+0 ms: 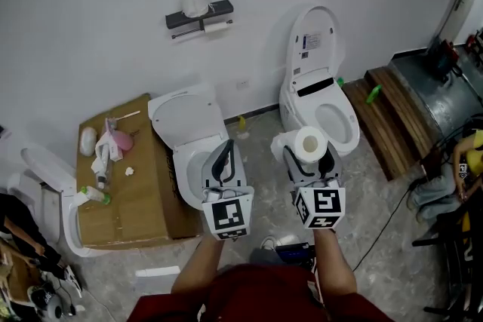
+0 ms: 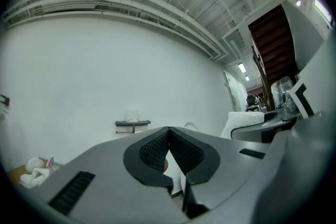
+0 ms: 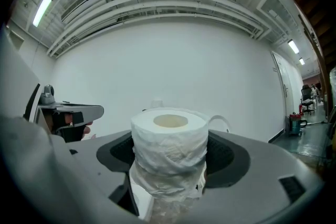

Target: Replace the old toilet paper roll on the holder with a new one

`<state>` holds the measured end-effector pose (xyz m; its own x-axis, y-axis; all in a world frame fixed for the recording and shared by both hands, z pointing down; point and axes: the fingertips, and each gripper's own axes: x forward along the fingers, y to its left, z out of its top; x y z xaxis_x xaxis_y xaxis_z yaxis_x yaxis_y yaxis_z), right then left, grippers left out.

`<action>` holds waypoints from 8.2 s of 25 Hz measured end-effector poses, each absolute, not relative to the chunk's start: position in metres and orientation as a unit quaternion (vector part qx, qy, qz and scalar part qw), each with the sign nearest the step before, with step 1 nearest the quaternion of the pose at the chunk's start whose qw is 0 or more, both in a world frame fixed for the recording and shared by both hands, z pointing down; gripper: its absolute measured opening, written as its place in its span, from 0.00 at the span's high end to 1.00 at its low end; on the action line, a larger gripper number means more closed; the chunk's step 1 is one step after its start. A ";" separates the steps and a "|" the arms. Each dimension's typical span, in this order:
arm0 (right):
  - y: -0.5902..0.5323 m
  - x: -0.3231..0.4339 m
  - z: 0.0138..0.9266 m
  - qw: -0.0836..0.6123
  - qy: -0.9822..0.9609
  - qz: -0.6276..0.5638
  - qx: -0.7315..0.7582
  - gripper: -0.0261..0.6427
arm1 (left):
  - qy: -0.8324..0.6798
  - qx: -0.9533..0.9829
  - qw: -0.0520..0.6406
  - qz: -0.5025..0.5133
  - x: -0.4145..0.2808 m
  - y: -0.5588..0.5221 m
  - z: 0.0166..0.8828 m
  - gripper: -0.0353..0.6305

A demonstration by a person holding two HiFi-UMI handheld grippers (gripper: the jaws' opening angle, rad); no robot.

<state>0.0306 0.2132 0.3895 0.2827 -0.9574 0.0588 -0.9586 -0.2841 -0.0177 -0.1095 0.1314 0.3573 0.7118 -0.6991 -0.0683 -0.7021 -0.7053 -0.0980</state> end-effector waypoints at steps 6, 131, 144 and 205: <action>0.191 0.077 0.393 -0.002 -0.612 0.031 0.790 0.38 | 0.391 -0.919 0.054 0.018 -0.067 0.114 0.359 0.92; -0.394 0.375 0.431 0.013 -0.694 0.071 0.717 0.38 | 0.344 -0.665 -0.571 0.336 0.208 -0.506 0.481 0.65; -0.349 0.435 0.425 0.009 -0.639 0.066 0.766 0.38 | 0.273 -0.697 -0.602 0.278 0.302 -0.468 0.476 0.65; -0.470 0.308 0.478 -0.470 -0.548 0.458 0.519 0.38 | 0.600 -0.800 -0.002 -0.024 0.087 -0.440 0.432 0.66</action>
<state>0.3082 -0.4699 0.4779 -0.0192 -0.9991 -0.0389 -0.1391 0.0412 -0.9894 0.0865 -0.4404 0.4324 0.2786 -0.9596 0.0405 -0.9598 -0.2797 -0.0245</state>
